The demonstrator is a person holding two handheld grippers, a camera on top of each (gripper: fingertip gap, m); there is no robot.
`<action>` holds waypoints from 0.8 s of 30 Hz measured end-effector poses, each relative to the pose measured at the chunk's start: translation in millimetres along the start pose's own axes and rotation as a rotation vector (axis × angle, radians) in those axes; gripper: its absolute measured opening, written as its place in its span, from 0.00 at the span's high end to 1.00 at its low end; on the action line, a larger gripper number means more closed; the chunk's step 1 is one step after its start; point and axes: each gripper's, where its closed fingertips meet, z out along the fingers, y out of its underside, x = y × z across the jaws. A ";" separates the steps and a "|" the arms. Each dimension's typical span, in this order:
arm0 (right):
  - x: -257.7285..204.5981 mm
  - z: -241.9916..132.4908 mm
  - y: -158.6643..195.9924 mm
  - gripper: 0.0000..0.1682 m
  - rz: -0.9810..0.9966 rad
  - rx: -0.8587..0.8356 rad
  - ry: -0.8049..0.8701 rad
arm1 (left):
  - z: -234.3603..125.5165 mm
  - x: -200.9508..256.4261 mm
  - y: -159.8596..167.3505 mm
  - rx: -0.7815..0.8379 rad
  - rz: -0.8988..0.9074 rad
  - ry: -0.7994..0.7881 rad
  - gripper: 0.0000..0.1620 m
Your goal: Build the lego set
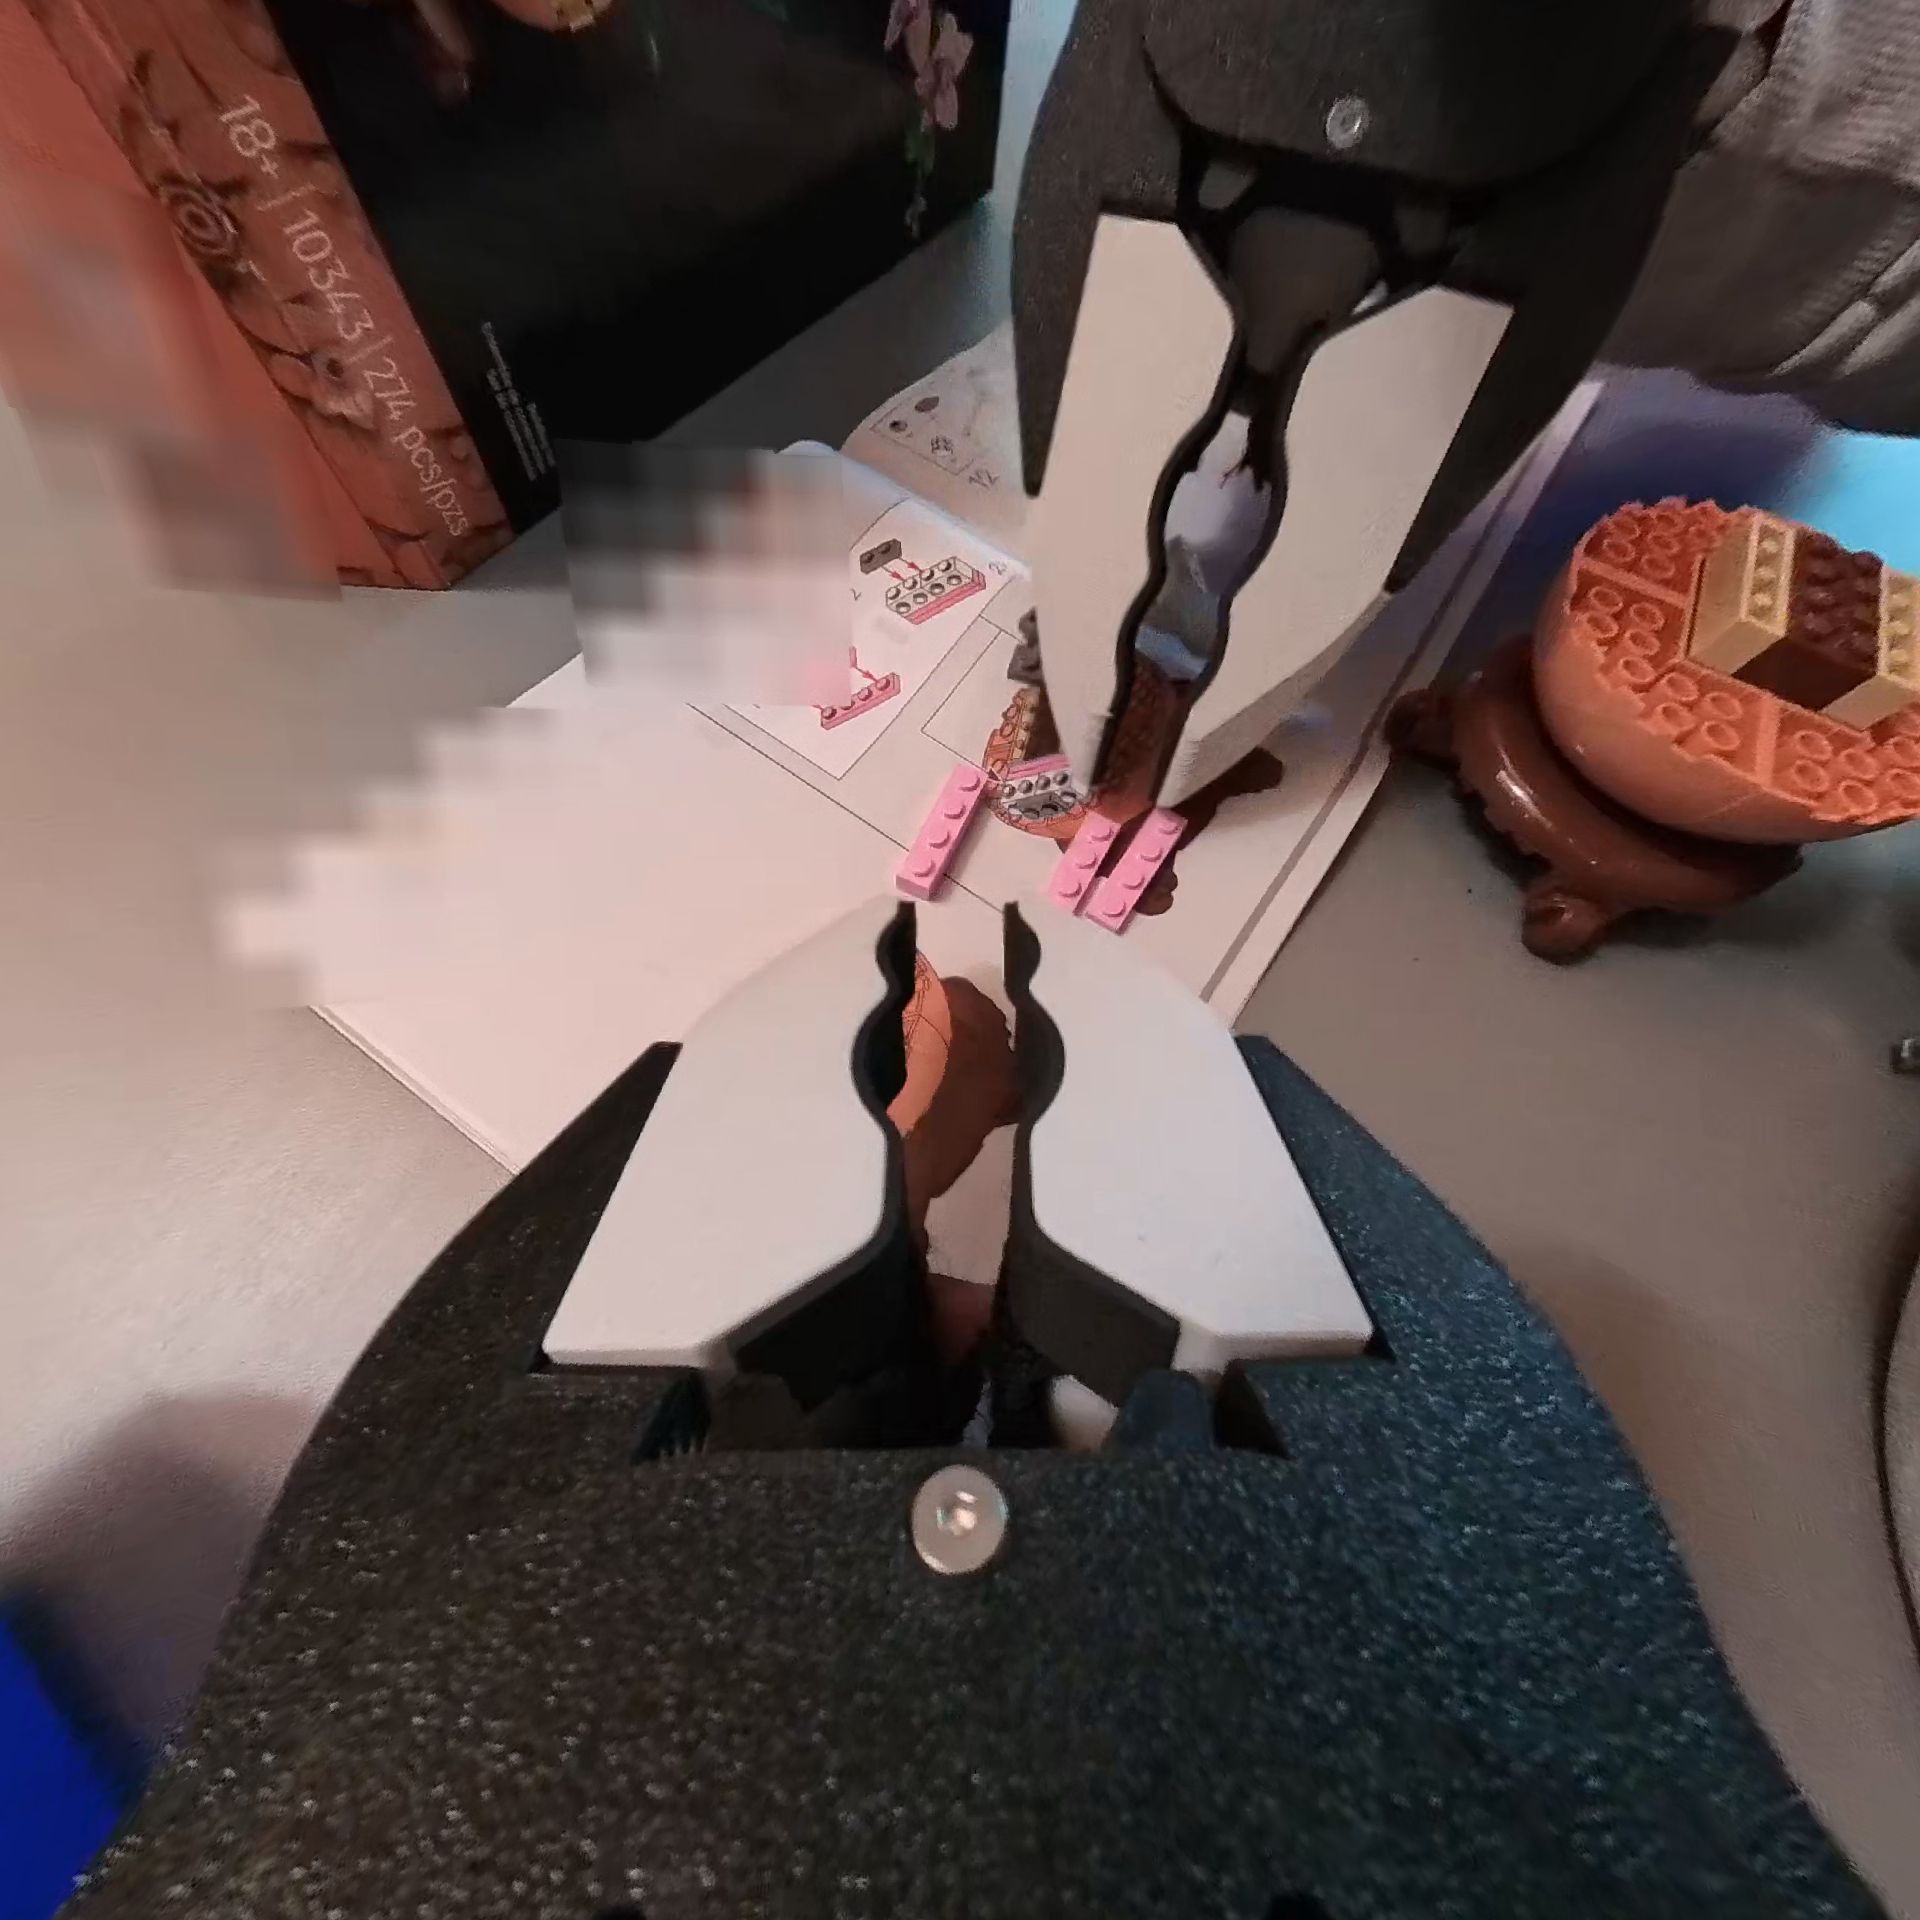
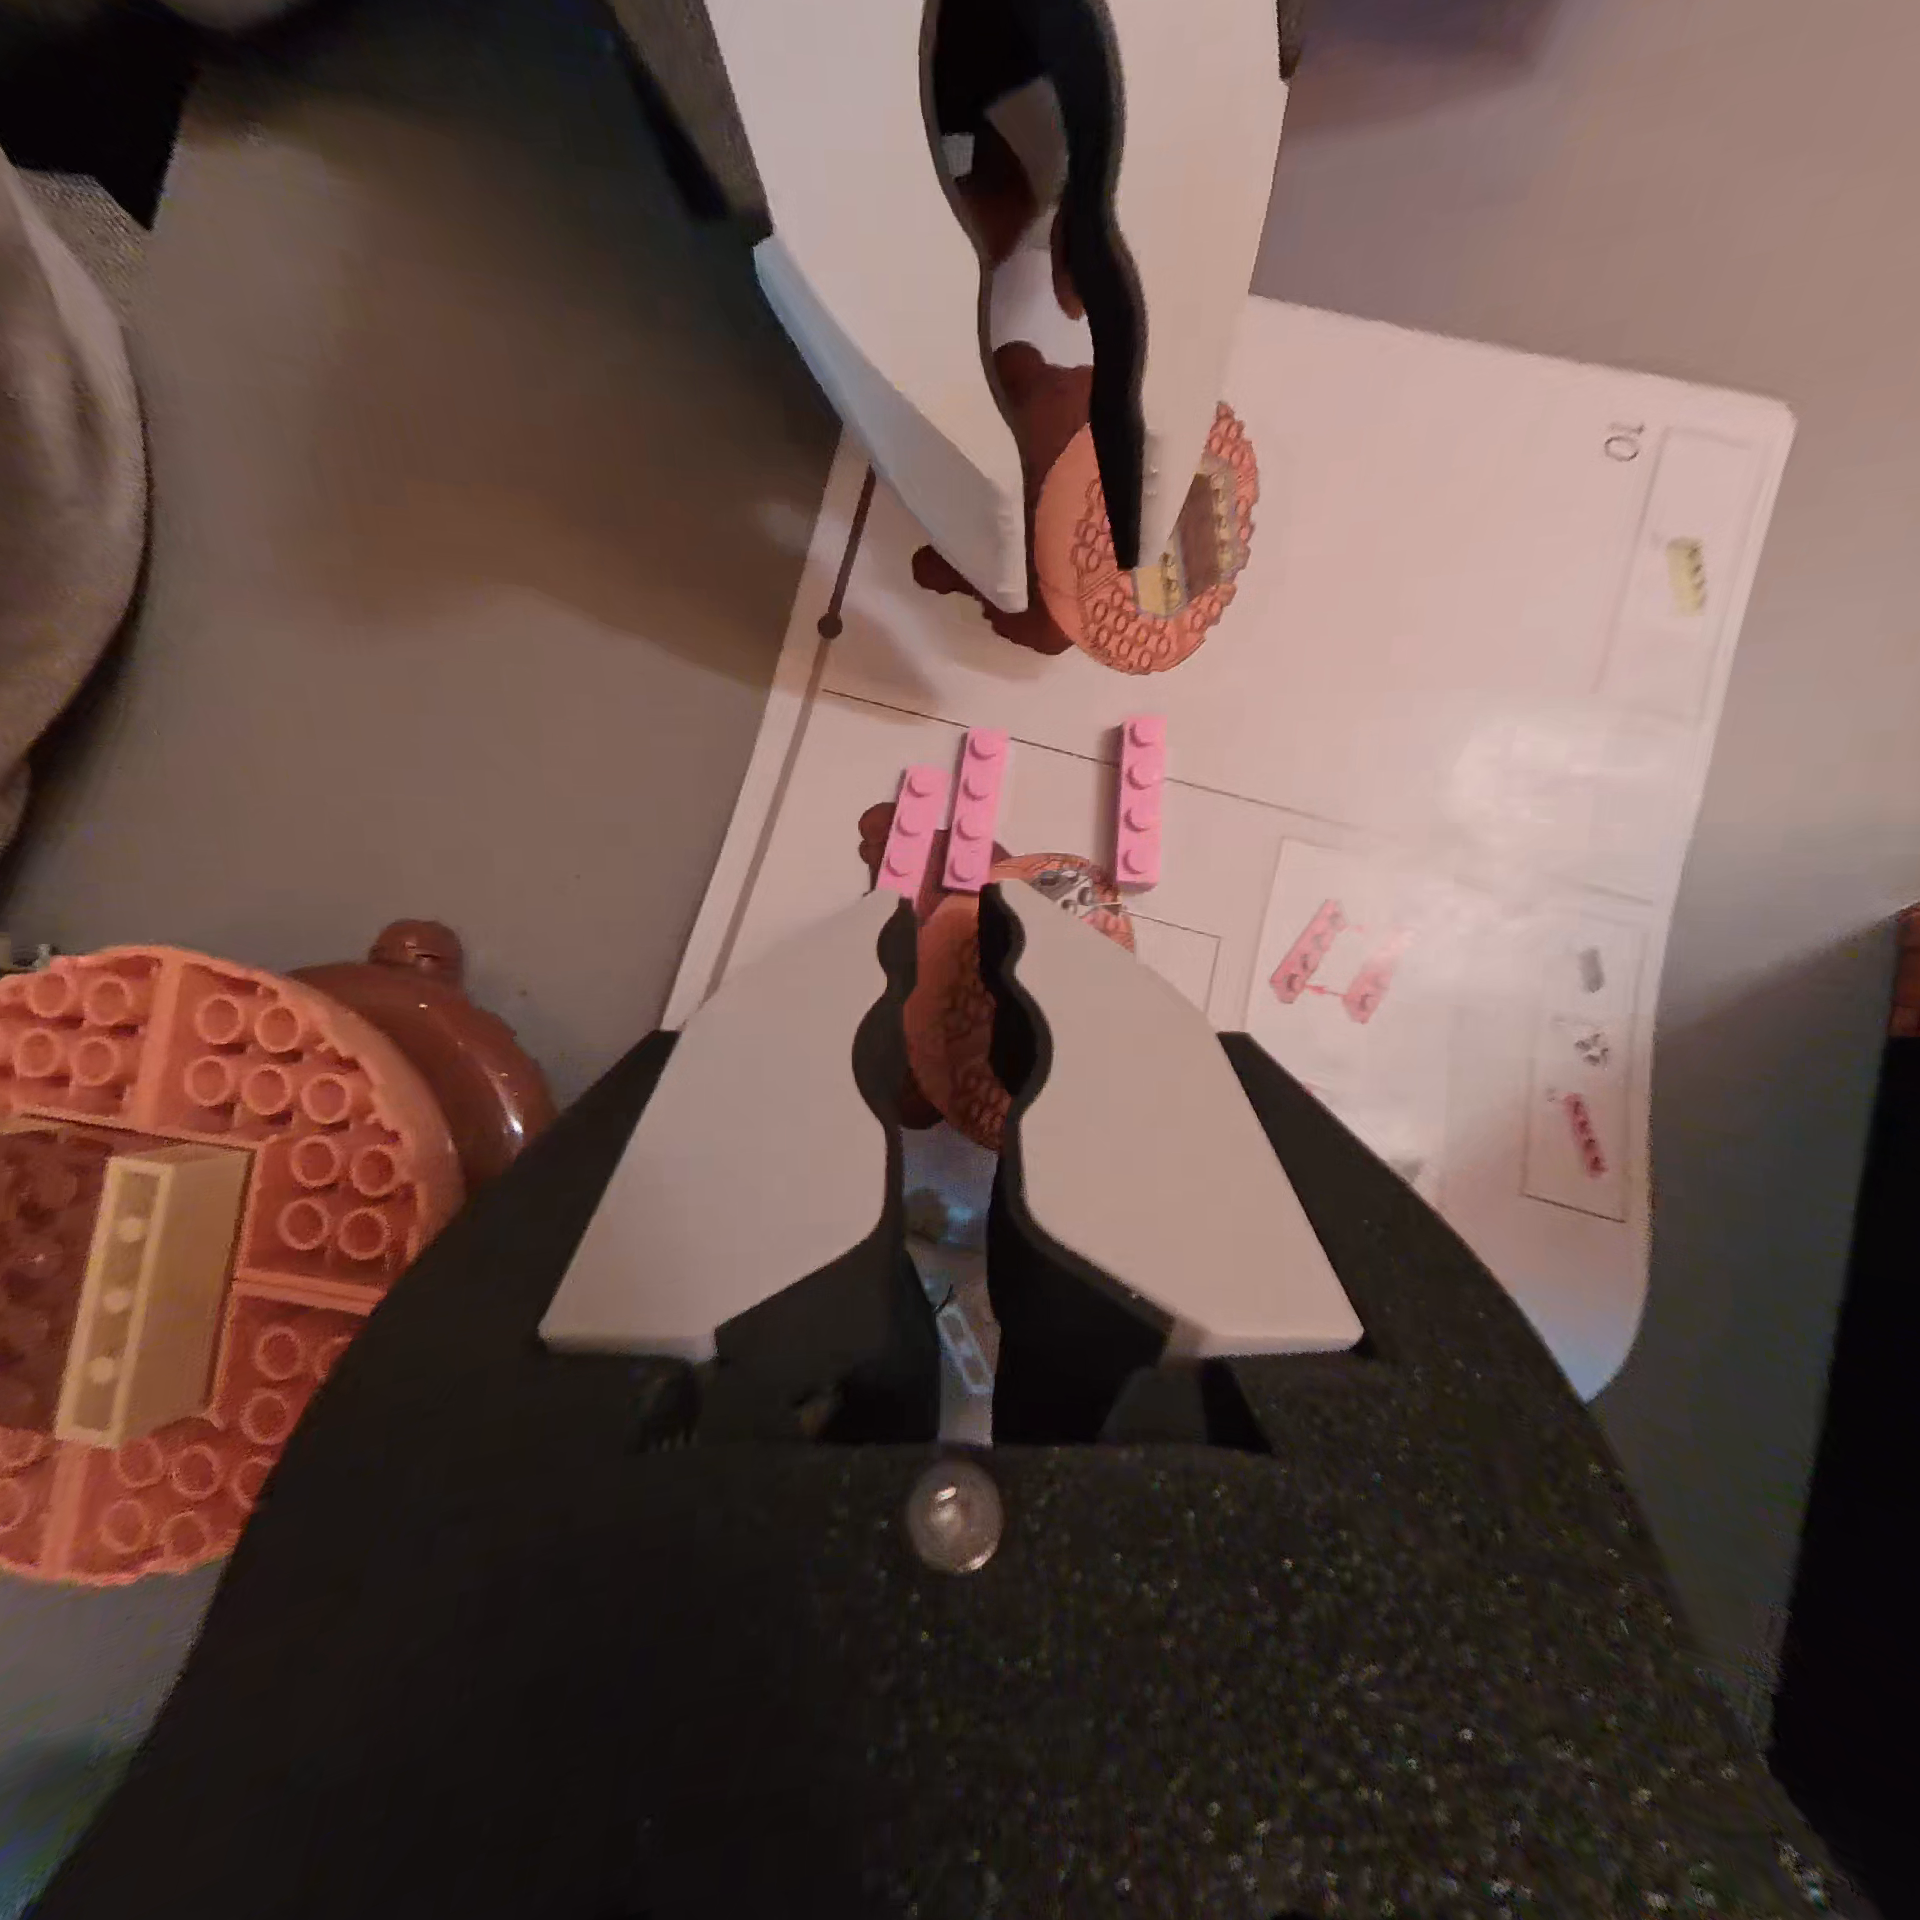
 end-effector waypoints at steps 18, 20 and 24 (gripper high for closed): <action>7.9 -7.1 -6.7 0.93 0.107 0.021 0.060 | -1.0 8.5 3.6 -0.025 0.048 0.027 0.89; 10.3 -0.8 -1.7 0.93 0.086 -0.018 0.068 | -1.1 9.0 3.1 -0.022 0.047 0.030 0.88; 7.8 8.2 -1.4 0.94 0.081 -0.027 0.047 | -1.2 9.1 4.2 -0.025 0.060 0.027 0.88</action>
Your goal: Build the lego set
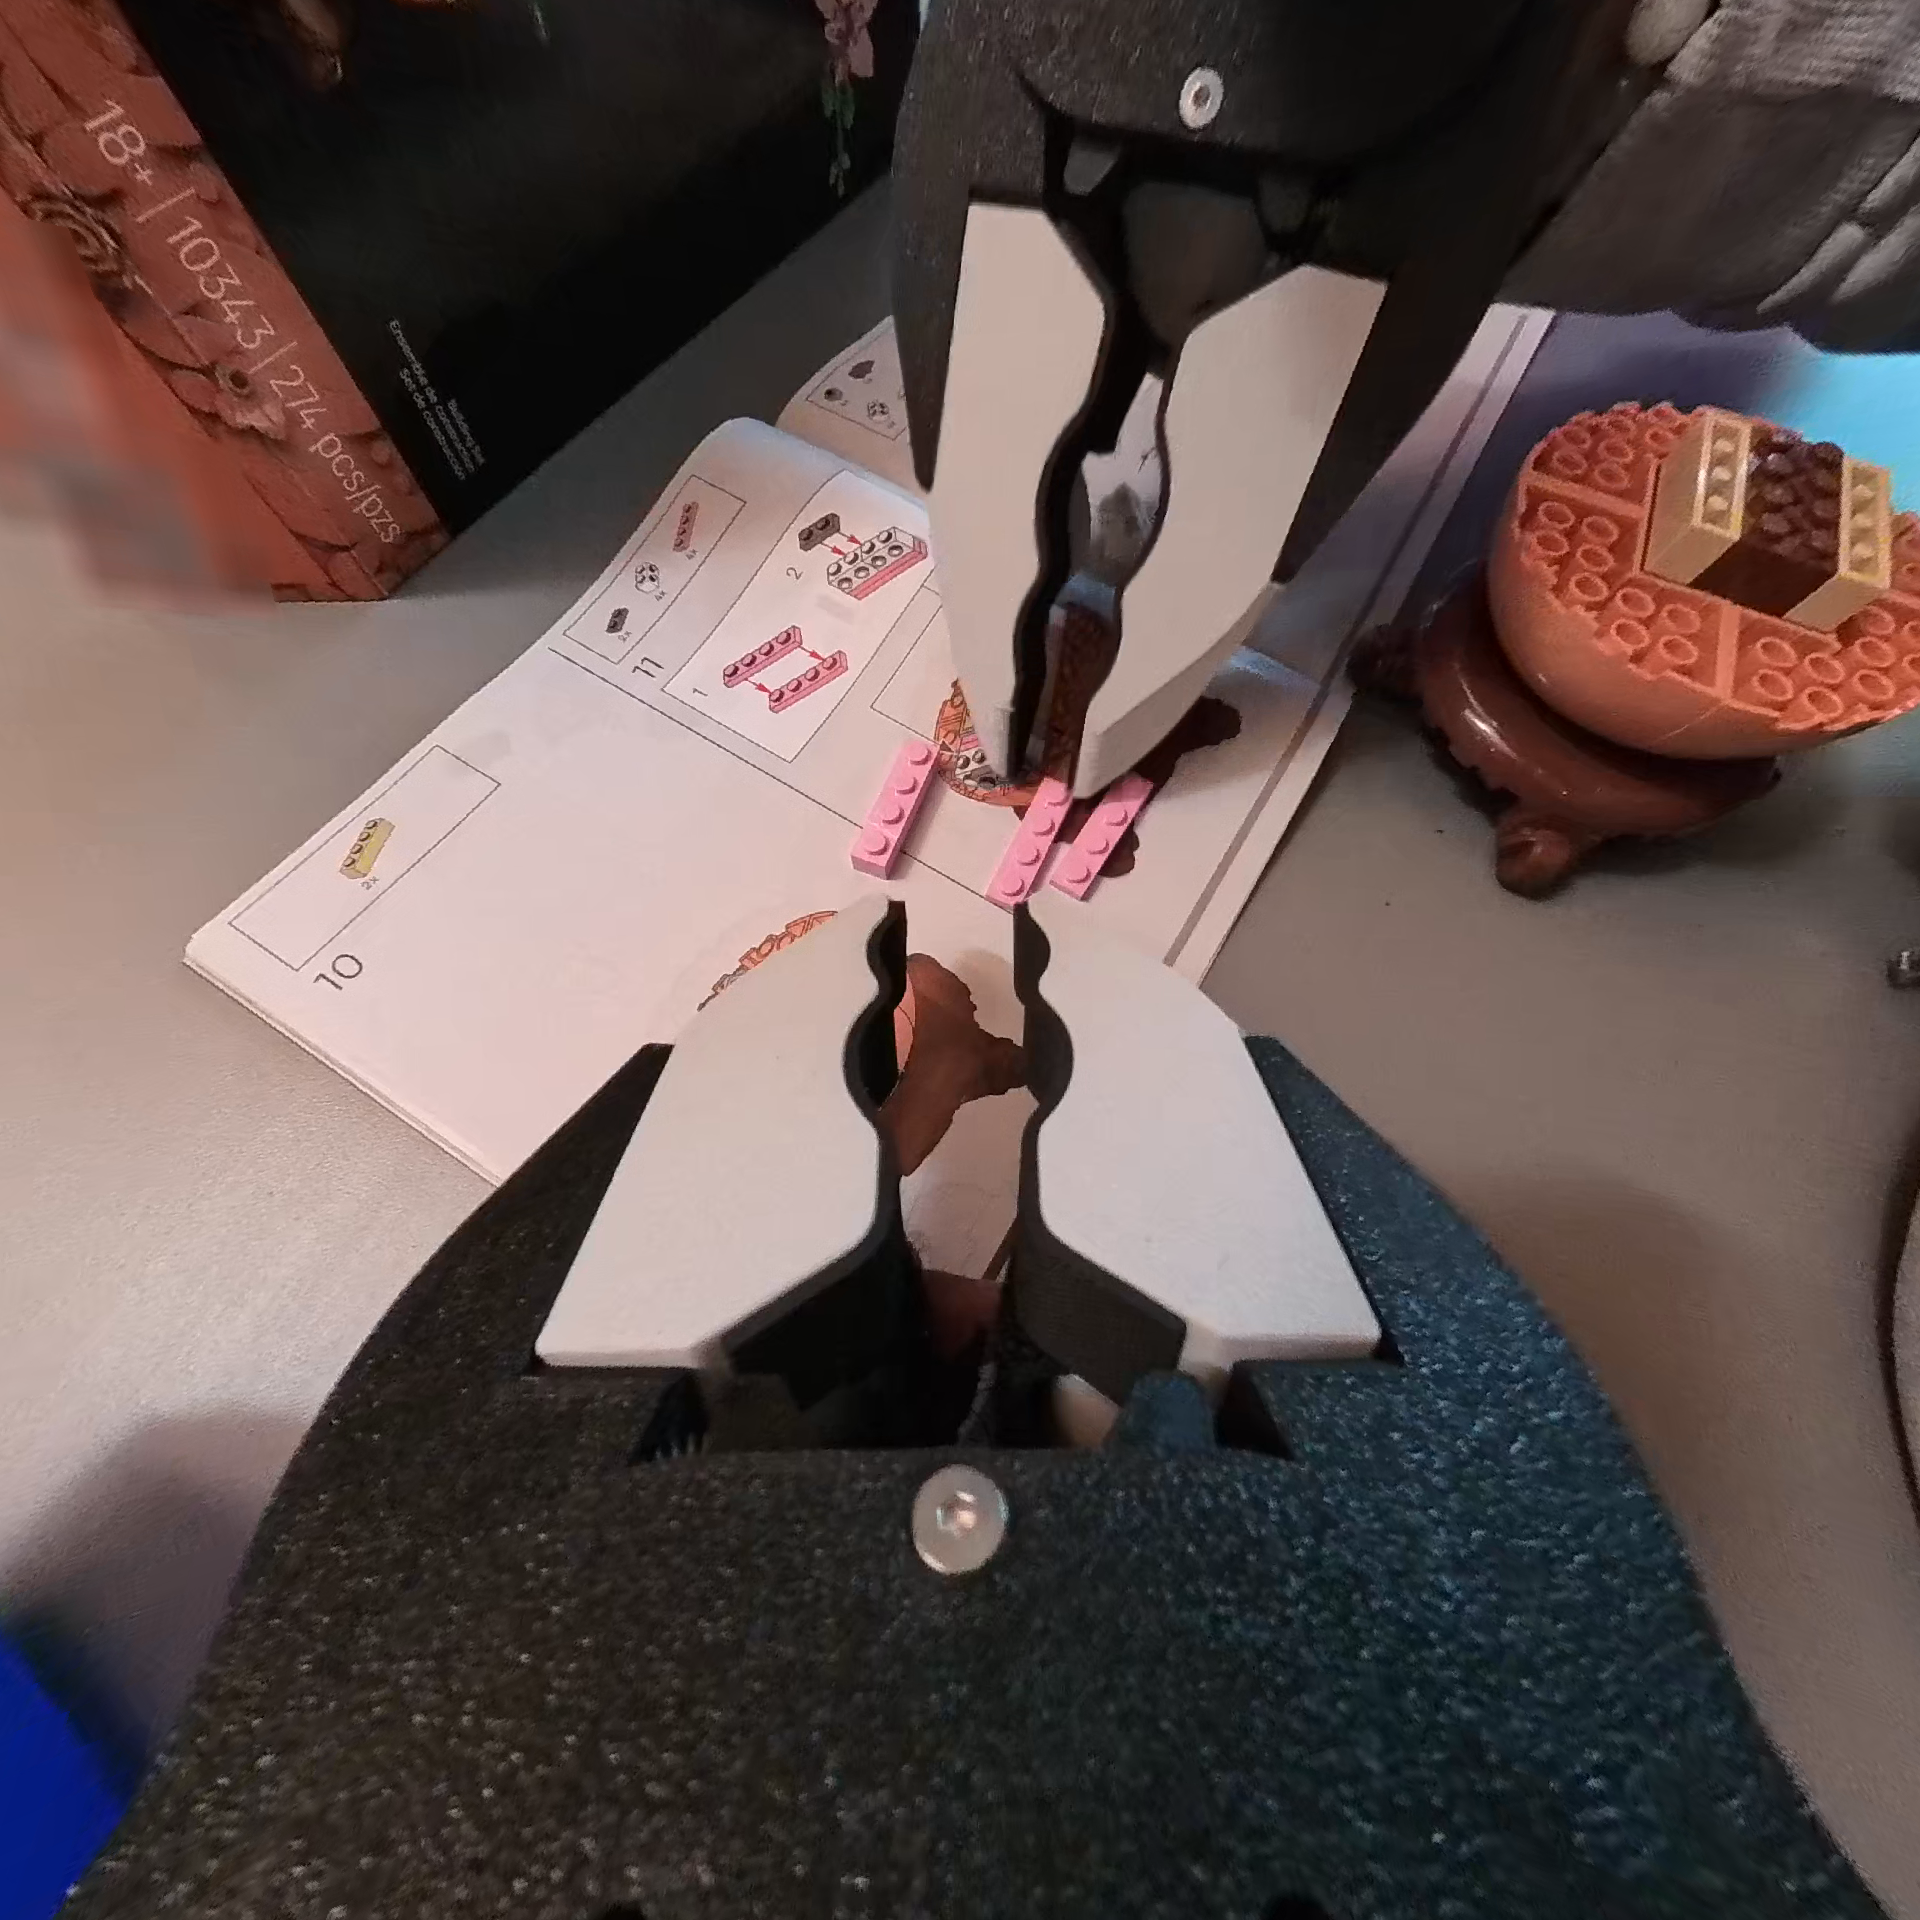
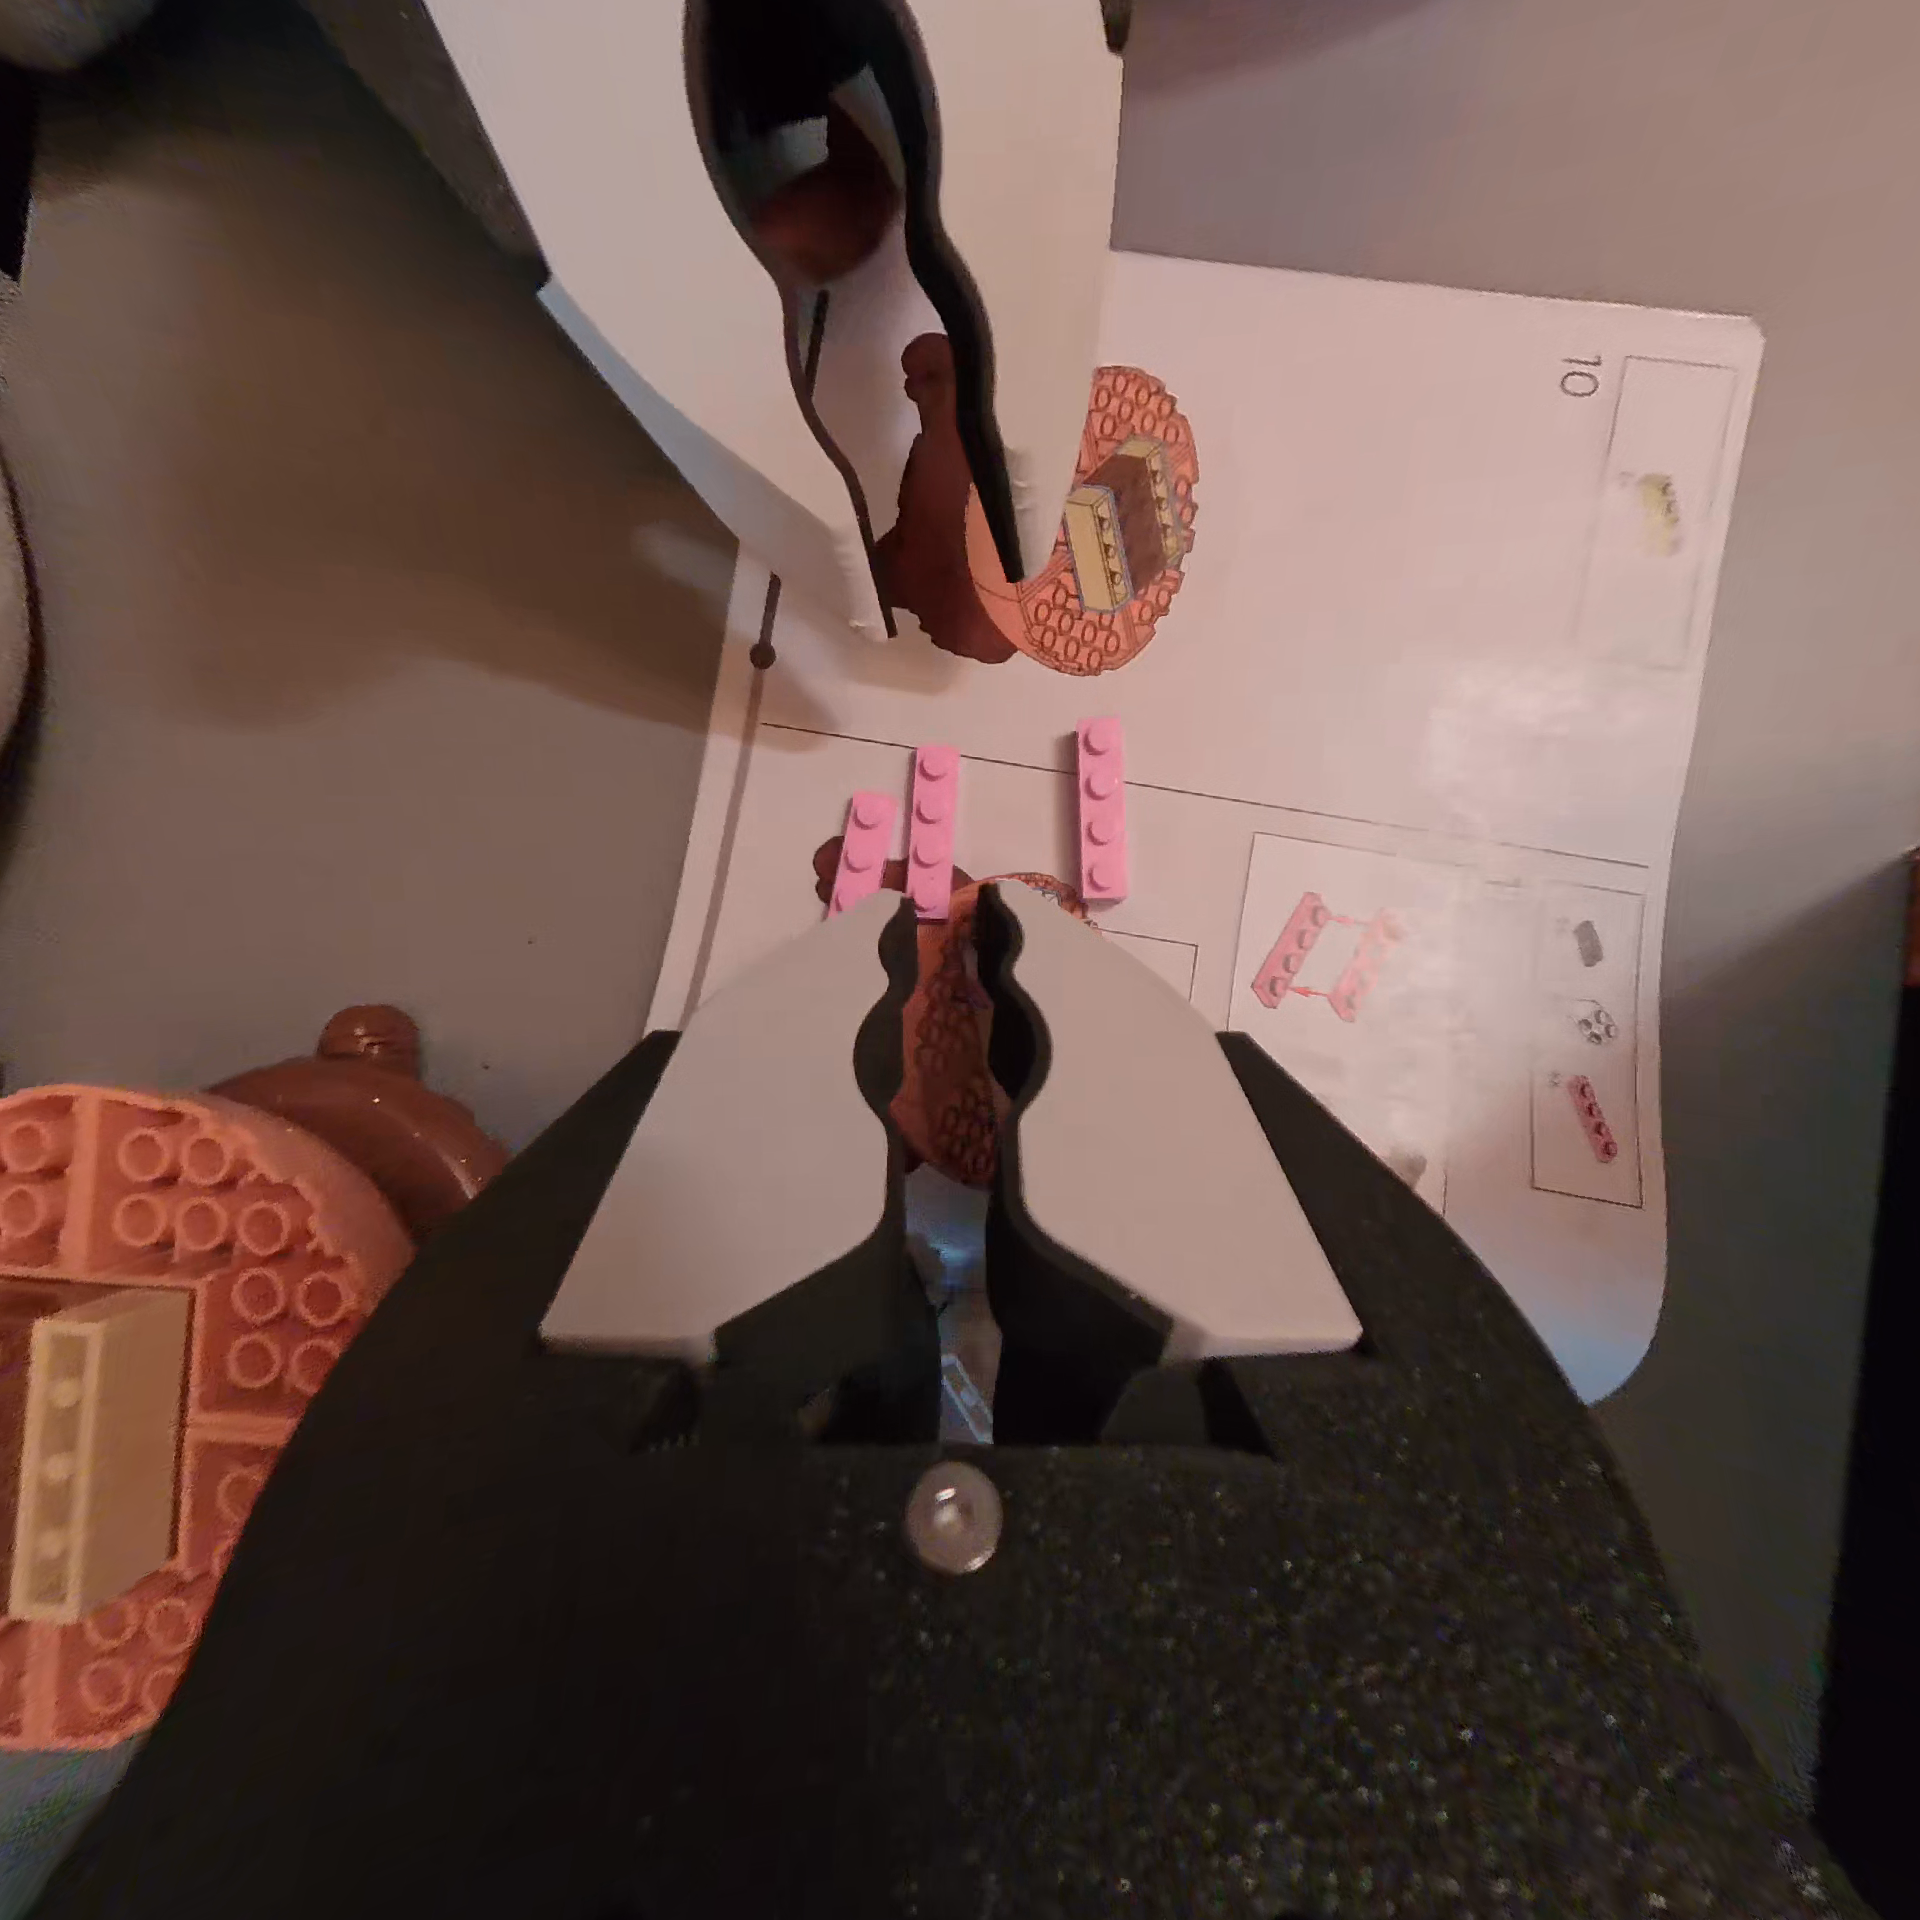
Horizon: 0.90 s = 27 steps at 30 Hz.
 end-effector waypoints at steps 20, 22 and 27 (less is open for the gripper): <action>-10.1 -38.4 -29.4 1.00 -0.134 0.132 -0.100 | -3.2 22.7 -34.6 0.243 0.122 0.083 0.88; -8.3 -34.7 -26.0 1.00 -0.128 0.109 -0.087 | -2.2 19.5 -32.5 0.227 0.110 0.068 0.88; -8.5 -17.1 -18.9 0.96 -0.089 0.052 -0.074 | -8.8 6.5 -11.8 0.063 0.163 -0.027 0.80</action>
